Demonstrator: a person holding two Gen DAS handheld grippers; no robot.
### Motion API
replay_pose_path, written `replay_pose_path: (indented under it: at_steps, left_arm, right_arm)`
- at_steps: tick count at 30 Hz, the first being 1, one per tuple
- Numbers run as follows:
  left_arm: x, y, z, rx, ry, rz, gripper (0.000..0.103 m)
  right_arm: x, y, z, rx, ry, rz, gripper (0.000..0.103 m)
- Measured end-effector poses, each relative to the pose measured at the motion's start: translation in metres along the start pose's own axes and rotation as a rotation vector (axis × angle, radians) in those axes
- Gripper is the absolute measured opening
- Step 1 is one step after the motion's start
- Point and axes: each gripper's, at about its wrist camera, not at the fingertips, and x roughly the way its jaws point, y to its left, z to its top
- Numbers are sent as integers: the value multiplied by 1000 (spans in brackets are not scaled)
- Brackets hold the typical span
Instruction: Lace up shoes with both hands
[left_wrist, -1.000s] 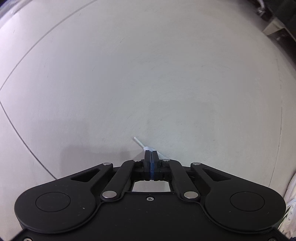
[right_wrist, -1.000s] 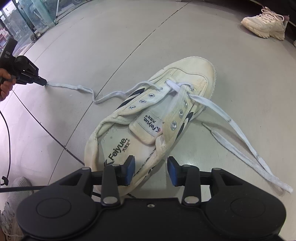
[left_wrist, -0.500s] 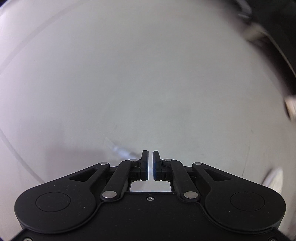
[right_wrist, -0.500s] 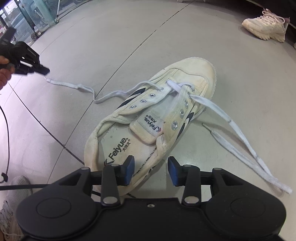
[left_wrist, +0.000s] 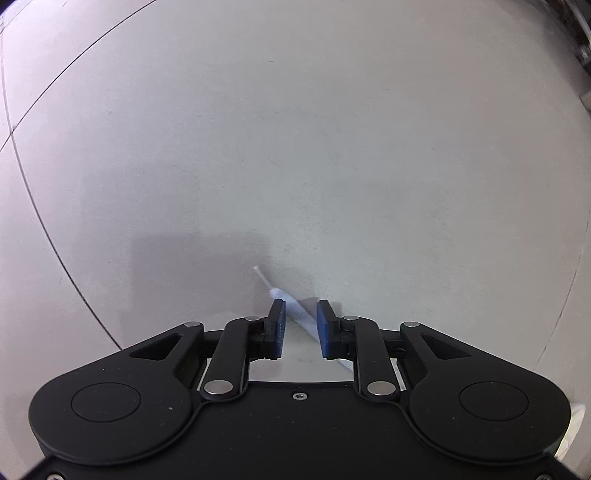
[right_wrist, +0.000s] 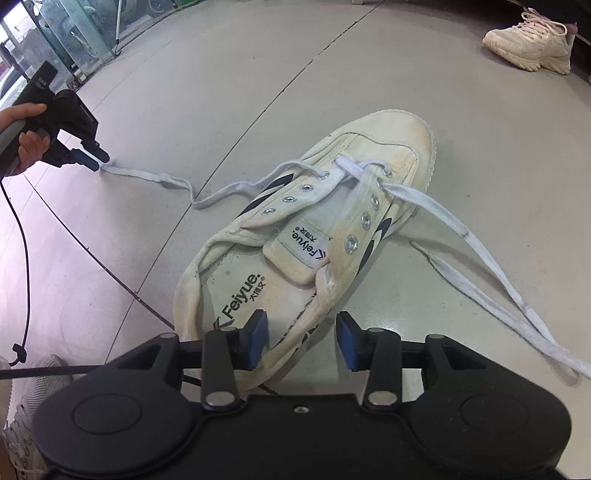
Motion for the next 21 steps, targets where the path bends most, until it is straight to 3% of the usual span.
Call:
replay_pose_path:
  at_steps: [5,11,14,15,18,21]
  left_arm:
    - [0,-17,0,-26,14,82,31]
    - [-9,-35,-7,-5,-10,90,27]
    - [-14,-40,-14,17,-40,46,13]
    - [-16,-42,-17,32,-61,28,2]
    - [-22,-43,-26,74,-94,-5,2]
    - [-49,-60,-45,225,-232,-155,1]
  right_arm:
    - [1,-3,-2,14,-10,18,40]
    - [2,-8,-5,39,-24,42,41]
    - [2,-9,-6,44,-28,44,41]
    - [1,-8,-6,46,-29,44,41]
    - [1,-7,-7,50,-33,42,41]
    - [0,-6,-9,51,-37,36,41]
